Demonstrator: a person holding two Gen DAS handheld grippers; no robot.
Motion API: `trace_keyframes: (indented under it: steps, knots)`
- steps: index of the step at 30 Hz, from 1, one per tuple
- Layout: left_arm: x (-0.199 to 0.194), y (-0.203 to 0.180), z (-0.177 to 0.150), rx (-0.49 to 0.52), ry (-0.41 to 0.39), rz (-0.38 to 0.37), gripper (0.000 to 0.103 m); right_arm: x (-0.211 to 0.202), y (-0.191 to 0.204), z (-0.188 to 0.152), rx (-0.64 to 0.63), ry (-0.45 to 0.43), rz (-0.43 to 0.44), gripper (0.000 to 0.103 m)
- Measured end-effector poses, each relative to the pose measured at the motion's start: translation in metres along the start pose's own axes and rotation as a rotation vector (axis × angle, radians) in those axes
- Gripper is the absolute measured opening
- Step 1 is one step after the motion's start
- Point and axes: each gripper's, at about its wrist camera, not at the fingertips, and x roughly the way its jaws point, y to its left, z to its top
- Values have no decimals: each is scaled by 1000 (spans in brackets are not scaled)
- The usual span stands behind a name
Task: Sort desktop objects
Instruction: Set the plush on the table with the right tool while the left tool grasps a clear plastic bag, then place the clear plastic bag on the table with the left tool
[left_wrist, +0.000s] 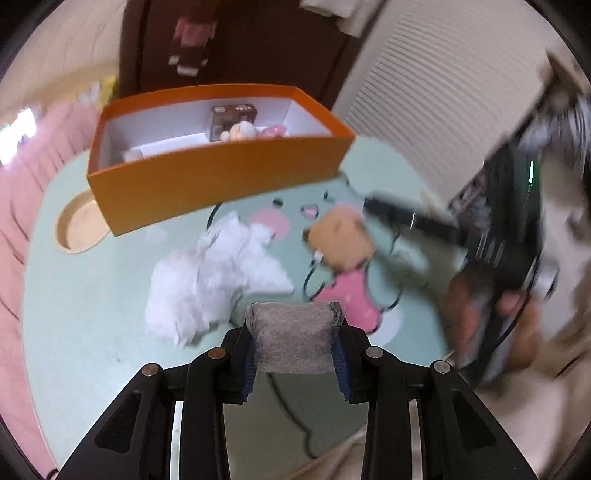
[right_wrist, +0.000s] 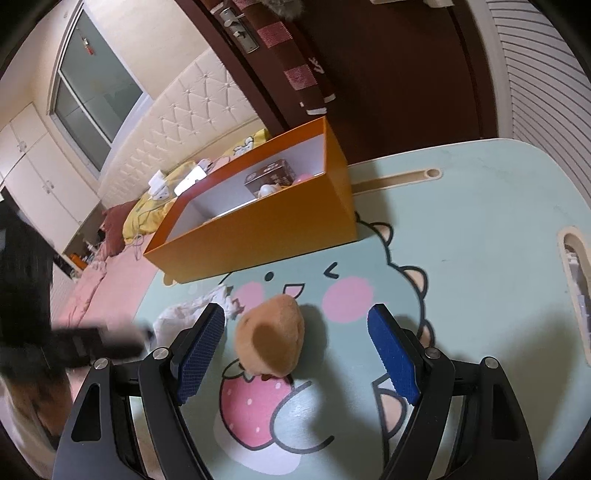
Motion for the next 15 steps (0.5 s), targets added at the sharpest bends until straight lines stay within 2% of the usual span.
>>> trace_keyframes:
  steps: [3, 5, 6, 7, 9, 12, 15]
  knots:
    - [12, 3, -9, -17, -5, 30, 32, -3, -2, 2, 7, -11, -12, 80]
    - [12, 7, -13, -23, -52, 54, 34, -4, -1, 3, 3, -13, -18, 80]
    - [12, 8, -14, -26, -75, 64, 43, -4, 0, 3, -1, -12, -21, 80]
    - [9, 8, -15, -31, -97, 58, 63, -4, 1, 3, -7, -9, -24, 80]
    - [4, 9, -16, -39, -143, 44, 80, -4, 4, 3, -22, -5, -28, 80]
    - [-14, 9, -18, -45, -225, 5, 85, -5, 9, 5, -49, -1, -34, 80]
    - [-26, 15, -15, -77, -311, 43, 87, -9, 17, 17, -89, -8, -41, 80]
